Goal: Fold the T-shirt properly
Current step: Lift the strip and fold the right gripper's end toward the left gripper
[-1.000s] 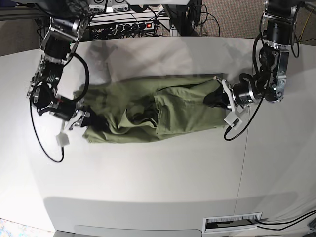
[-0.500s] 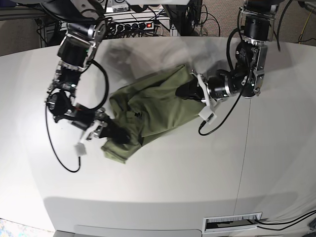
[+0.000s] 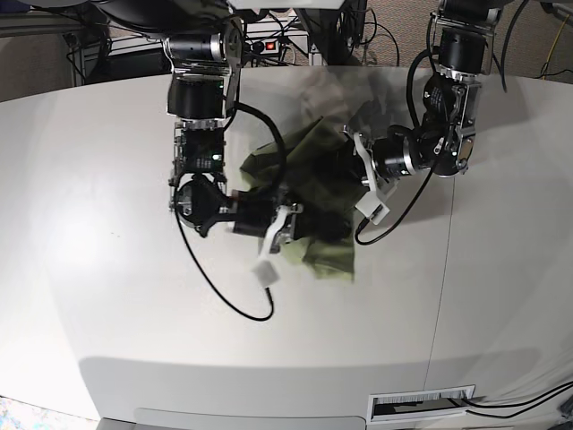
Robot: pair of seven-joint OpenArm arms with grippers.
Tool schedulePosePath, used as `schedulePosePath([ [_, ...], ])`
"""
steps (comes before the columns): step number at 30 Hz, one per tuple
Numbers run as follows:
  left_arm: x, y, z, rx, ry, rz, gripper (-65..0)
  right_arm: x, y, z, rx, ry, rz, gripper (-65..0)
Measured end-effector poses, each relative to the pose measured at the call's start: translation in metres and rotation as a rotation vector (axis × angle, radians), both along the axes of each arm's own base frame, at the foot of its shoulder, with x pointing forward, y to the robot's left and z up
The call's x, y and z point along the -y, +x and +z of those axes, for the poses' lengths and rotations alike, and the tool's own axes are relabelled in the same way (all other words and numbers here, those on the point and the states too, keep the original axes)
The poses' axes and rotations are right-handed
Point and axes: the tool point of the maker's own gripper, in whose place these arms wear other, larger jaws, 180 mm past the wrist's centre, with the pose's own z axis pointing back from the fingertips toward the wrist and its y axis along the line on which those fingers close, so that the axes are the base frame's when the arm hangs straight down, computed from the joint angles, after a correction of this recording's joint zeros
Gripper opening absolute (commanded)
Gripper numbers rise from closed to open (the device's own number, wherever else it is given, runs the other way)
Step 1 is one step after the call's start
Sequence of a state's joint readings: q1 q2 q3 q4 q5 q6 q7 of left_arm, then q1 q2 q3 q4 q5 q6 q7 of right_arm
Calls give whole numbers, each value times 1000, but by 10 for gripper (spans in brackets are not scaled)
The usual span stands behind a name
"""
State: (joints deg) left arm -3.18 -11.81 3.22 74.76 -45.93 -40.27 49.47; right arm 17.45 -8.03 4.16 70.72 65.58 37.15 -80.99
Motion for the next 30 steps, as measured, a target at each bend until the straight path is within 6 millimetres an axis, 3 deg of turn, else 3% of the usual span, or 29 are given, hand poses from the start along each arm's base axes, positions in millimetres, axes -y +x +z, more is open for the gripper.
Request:
schedulePosePath([
  [5, -10, -1, 2, 20, 37, -18, -650, -2, -3, -7, -1, -46, 21, -650],
  [12, -50, 4, 9, 83, 203, -63, -650, 6, 1, -7, -4, -40, -6, -650],
  [25, -54, 10, 12, 101, 220, -63, -650, -9, -9, -9, 1, -56, 54, -650],
  [26, -55, 11, 12, 100, 231, -71, -634, -9, -10, -9, 1, -56, 56, -650],
  [28, -56, 14, 14, 101, 255, -89, -539, -10, -10, -10, 1, -61, 59, -650],
  [30, -56, 17, 19, 118, 277, -106, -501, -9, -10, -11, 1, -68, 59, -650],
])
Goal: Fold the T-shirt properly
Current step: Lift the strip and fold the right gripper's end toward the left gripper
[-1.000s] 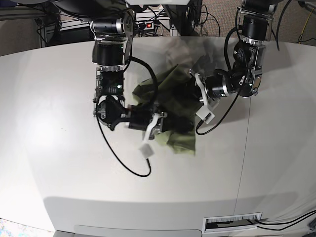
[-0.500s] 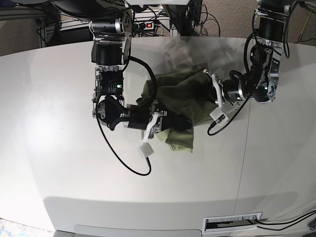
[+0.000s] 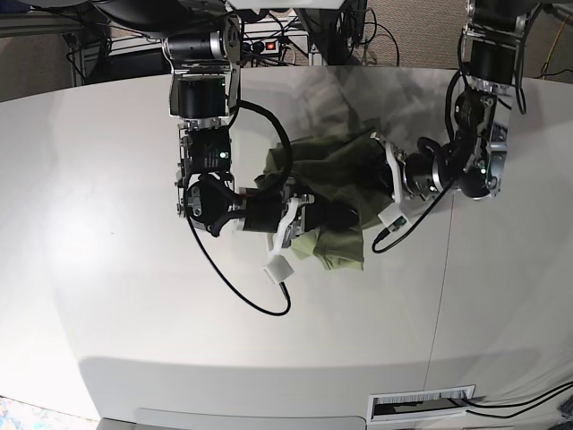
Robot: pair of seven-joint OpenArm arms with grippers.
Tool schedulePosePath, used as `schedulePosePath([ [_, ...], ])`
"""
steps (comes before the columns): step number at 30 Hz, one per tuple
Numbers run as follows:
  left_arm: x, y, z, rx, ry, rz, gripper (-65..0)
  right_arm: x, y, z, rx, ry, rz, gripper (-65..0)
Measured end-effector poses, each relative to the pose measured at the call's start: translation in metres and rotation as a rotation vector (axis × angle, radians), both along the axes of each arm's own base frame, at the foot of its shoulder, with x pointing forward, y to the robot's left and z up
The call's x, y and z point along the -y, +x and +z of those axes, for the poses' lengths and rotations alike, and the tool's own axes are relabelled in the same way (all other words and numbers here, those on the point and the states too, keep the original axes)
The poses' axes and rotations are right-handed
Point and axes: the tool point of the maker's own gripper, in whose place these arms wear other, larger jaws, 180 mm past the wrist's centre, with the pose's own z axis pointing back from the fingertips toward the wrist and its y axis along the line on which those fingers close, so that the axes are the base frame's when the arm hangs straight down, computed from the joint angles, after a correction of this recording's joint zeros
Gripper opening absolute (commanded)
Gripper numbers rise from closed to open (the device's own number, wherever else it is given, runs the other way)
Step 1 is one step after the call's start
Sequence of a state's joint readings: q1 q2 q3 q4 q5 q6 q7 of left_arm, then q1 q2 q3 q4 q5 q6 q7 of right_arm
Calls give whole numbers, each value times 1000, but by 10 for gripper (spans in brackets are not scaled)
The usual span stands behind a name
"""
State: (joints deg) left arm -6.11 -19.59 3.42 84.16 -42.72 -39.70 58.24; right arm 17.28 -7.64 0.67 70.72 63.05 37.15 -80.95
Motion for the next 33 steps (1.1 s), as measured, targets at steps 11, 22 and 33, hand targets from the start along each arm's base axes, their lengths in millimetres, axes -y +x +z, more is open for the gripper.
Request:
schedulePosePath([
  [11, -36, 4, 22, 59, 133, -36, -499, 3, -1, -13, 6, -79, 11, -650],
  [22, -69, 3, 21, 55, 209, -29, -499, -22, -16, -13, 48, -96, 108, -603],
  [33, -68, 0, 19, 46, 199, -30, -499, -60, -47, -27, 122, -202, 277, -504],
])
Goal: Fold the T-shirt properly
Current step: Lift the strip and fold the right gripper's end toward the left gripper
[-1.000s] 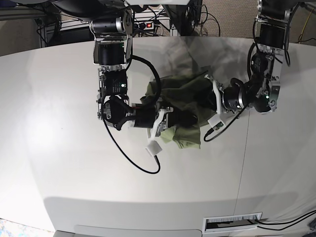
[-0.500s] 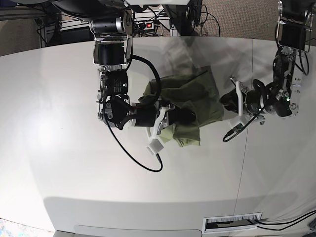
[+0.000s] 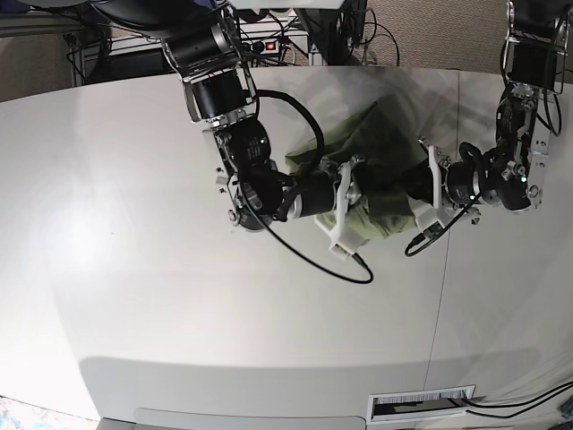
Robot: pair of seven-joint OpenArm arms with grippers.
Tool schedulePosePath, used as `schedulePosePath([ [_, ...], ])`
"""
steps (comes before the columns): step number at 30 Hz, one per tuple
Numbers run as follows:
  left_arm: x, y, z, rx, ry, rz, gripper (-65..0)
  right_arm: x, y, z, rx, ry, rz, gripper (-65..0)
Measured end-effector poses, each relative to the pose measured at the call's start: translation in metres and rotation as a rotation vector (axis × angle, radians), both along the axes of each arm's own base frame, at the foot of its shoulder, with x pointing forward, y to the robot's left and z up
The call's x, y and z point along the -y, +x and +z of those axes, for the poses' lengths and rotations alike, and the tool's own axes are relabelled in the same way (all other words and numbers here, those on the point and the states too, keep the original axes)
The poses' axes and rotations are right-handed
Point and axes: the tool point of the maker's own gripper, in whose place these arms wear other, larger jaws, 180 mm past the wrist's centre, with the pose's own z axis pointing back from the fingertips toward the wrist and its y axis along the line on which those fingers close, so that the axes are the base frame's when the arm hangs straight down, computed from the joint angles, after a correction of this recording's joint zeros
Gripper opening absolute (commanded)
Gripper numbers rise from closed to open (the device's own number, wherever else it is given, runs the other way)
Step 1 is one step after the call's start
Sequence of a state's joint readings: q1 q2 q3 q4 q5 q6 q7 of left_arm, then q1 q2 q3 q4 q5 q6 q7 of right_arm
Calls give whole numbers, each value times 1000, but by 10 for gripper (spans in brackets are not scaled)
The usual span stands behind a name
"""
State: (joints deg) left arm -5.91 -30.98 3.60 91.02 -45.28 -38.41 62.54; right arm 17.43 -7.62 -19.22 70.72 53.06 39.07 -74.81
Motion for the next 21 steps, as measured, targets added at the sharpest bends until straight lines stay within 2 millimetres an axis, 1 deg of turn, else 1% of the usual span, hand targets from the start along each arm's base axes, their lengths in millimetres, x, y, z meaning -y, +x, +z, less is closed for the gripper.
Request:
schedulePosePath([
  [1, -1, -1, -2, -2, 8, 0, -499, -1, -5, 2, -15, 11, 21, -485],
  [3, -8, -1, -7, 1, 57, 1, -499, -3, -15, 9, -52, 48, 66, -476],
  [6, -23, 1, -15, 15, 157, 4, -499, -7, -17, 22, -70, 117, 73, -476],
  [8, -30, 2, -17, 21, 198, 5, -499, -10, -16, 40, -47, 180, 77, -476],
  [12, -42, 4, -22, 33, 275, 7, -499, -13, -14, 87, 70, 291, 95, -476],
  [14, -52, 6, -23, 37, 323, 19, -499, -13, -14, 103, 139, 304, 103, -476],
  [15, -59, 8, -23, 38, 341, 46, -499, -13, -14, 108, 158, 307, 105, -476],
  [16, -68, 10, -22, 41, 373, 70, -499, -13, -14, 108, 165, 302, 105, -476],
  [18, -92, 12, -20, 45, 447, 104, -499, -12, -13, 102, 169, 270, 104, -476],
  [21, -120, 14, -13, 50, 518, 155, -499, -12, -13, 101, 169, 269, 103, -476],
])
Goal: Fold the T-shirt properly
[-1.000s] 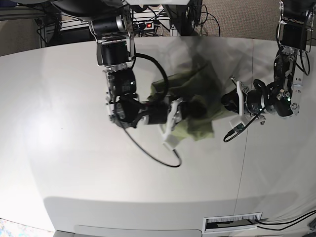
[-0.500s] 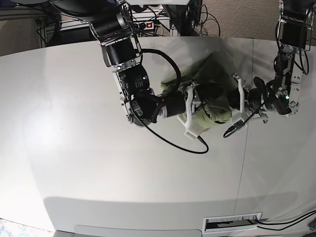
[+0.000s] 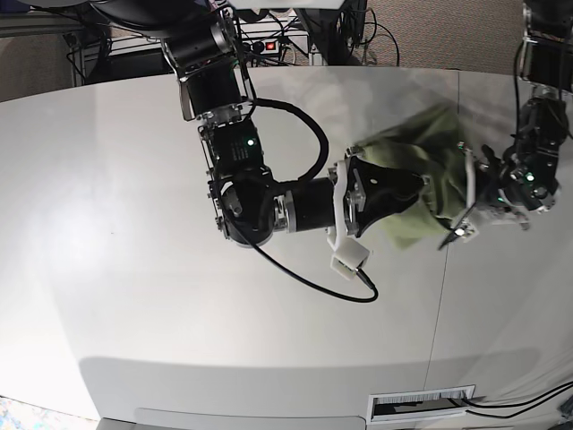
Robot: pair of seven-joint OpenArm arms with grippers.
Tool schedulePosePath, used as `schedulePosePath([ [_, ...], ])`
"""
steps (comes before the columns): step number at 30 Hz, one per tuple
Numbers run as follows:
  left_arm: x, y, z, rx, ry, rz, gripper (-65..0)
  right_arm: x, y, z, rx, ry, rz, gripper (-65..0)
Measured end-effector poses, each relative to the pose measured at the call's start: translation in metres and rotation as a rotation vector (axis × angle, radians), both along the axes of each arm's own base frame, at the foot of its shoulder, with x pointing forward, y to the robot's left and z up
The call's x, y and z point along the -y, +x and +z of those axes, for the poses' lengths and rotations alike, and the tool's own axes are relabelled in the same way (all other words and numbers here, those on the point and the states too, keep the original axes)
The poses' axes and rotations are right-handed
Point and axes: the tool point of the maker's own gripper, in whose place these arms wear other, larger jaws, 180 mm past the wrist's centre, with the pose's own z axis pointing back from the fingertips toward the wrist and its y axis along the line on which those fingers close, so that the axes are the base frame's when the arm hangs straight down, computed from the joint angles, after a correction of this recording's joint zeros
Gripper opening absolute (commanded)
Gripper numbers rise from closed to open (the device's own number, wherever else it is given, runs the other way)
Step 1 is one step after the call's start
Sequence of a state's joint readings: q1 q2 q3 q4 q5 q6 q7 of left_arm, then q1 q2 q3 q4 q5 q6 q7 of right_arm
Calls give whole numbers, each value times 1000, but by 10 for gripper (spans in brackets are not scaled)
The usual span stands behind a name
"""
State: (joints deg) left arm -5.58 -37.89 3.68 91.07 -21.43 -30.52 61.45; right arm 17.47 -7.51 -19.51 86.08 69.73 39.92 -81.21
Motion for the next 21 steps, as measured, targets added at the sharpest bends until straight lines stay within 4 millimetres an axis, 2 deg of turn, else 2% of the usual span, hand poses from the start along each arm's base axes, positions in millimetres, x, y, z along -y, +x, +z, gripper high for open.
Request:
schedulePosePath([
  [6, -35, 11, 19, 74, 41, 85, -499, 8, 9, -30, 49, -168, -40, -476],
  [11, -31, 13, 22, 83, 3, 83, -499, 12, 18, -40, 80, -230, -79, -476],
  [16, -66, 17, 34, 124, 151, 130, -499, 18, 38, -51, 150, -300, -169, -476],
  [21, -90, 20, 45, 159, 227, 187, -499, 27, 41, -64, 173, -391, -177, -476],
])
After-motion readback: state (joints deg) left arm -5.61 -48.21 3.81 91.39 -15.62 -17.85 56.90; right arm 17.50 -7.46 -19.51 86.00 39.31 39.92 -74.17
